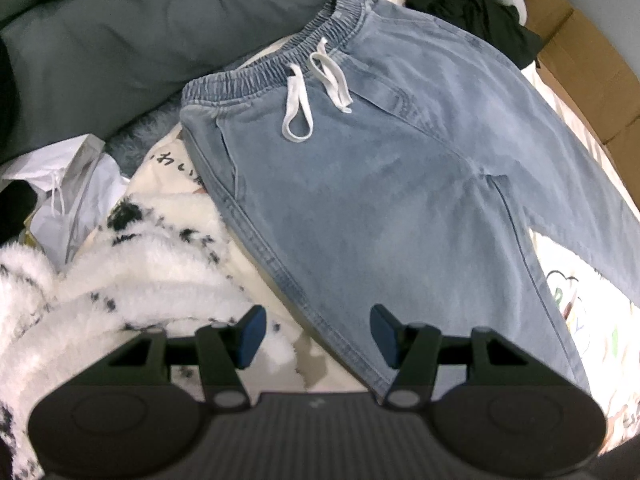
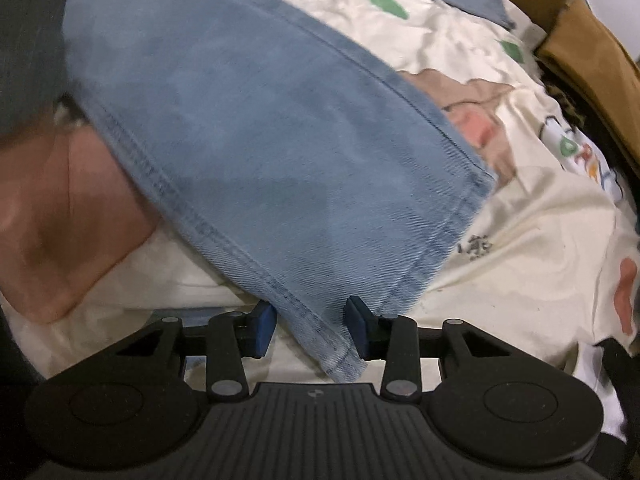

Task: Fold clothes
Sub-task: 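Move the right tool to the hem edge of the folded jeans leg, then close the right tool on the hem edge of the folded leg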

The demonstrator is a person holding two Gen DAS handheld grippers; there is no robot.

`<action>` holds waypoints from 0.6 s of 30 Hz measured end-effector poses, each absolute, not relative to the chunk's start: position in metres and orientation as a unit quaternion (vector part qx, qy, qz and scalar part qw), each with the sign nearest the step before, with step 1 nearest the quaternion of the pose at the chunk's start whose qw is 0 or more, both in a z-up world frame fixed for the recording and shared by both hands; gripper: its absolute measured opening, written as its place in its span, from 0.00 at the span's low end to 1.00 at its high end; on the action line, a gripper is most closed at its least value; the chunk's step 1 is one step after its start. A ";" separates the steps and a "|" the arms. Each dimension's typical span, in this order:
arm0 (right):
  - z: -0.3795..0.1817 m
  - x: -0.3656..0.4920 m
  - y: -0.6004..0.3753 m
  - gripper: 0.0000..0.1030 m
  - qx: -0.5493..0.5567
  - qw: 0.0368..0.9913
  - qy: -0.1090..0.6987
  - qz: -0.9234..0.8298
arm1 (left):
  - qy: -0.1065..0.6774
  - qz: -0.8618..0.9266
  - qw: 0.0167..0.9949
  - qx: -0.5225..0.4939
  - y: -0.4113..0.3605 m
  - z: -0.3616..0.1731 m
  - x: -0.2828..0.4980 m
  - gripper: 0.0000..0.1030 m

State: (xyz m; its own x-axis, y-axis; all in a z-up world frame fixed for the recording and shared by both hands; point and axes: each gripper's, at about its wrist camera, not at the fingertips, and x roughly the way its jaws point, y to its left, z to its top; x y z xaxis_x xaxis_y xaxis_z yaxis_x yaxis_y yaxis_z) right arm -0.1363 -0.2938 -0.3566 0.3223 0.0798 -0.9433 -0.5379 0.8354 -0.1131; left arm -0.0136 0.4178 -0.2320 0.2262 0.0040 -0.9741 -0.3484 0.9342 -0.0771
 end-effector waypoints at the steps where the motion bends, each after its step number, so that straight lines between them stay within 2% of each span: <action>1: -0.358 -0.137 -0.291 0.44 -0.212 0.786 0.546 0.197 | 0.612 0.115 0.770 -0.141 0.418 -0.232 -0.014 0.59; 10: -0.368 -0.129 -0.280 0.44 -0.227 0.785 0.535 0.213 | 0.613 0.121 0.768 -0.141 0.420 -0.235 -0.012 0.59; 15: -0.363 -0.139 -0.275 0.22 -0.246 0.776 0.535 0.225 | 0.611 0.122 0.768 -0.146 0.422 -0.239 -0.009 0.59; 18: -0.360 -0.138 -0.271 0.18 -0.251 0.775 0.533 0.229 | 0.610 0.124 0.769 -0.149 0.424 -0.241 -0.007 0.60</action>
State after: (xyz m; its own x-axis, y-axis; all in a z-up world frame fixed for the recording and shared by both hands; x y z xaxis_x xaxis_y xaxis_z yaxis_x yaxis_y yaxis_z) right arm -0.1380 -0.2711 -0.3599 0.3272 0.0865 -0.9410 -0.6219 0.7695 -0.1455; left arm -0.0066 0.4239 -0.2412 0.2257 0.0080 -0.9742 -0.3717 0.9250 -0.0785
